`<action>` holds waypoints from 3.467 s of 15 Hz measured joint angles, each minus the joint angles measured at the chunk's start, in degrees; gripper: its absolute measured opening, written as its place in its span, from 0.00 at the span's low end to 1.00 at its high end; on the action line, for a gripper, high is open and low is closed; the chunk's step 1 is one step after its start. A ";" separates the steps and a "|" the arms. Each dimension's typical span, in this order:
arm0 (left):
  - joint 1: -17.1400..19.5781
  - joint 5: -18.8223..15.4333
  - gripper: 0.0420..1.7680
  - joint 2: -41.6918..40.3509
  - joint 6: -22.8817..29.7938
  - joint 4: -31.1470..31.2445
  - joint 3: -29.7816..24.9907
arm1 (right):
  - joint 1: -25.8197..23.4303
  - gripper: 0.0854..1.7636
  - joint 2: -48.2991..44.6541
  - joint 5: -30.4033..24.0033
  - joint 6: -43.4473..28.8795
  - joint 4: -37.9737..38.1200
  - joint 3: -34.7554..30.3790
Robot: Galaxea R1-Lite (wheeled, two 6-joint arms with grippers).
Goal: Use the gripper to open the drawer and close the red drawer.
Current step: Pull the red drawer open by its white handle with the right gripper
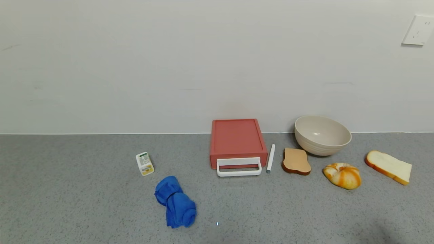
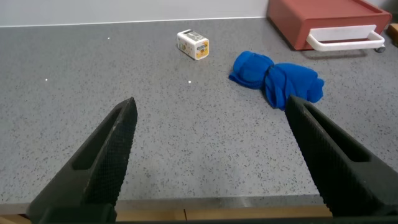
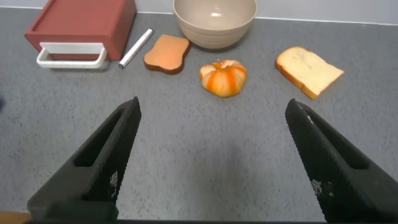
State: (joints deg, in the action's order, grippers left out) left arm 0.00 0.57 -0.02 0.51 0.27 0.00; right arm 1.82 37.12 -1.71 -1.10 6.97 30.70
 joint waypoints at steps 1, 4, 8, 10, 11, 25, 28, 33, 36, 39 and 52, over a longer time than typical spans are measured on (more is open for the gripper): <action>0.00 0.02 0.97 0.00 0.00 0.00 0.00 | 0.09 0.97 5.35 -0.24 -0.11 0.22 3.82; 0.00 0.02 0.97 0.00 0.00 0.00 0.00 | 0.93 0.97 19.71 -0.79 -0.48 3.02 15.23; 0.00 0.00 0.97 0.00 0.00 -0.02 0.00 | 6.69 0.97 38.07 -1.32 -3.00 10.08 31.84; 0.00 0.00 0.97 0.00 0.00 -0.02 0.00 | 10.41 0.97 45.59 -1.27 -4.66 12.70 37.96; 0.00 0.02 0.97 0.00 0.00 -0.02 0.00 | 12.35 0.97 49.26 -1.13 -5.75 13.49 40.69; 0.00 0.02 0.97 0.00 0.00 -0.02 0.00 | 31.20 0.88 76.61 3.11 -15.91 24.03 65.22; 0.00 0.02 0.97 0.00 0.00 -0.02 0.00 | 34.23 0.60 80.57 4.05 -16.68 26.48 69.89; 0.00 0.00 0.97 0.00 0.00 -0.02 0.00 | 37.24 0.03 86.48 7.70 -18.96 28.68 76.61; 0.00 0.00 0.97 0.00 0.00 -0.02 0.00 | 37.53 0.02 88.26 7.66 -16.09 28.68 77.54; 0.00 0.02 0.97 0.00 0.00 -0.02 0.00 | 36.79 0.02 88.74 6.13 -8.63 28.75 77.41; 0.00 0.02 0.97 0.00 0.00 -0.02 0.00 | 29.05 0.02 92.67 -5.62 27.27 31.83 82.64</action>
State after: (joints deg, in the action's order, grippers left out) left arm 0.00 0.60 -0.02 0.51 0.24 0.00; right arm 30.87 129.79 -7.33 26.17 38.80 113.34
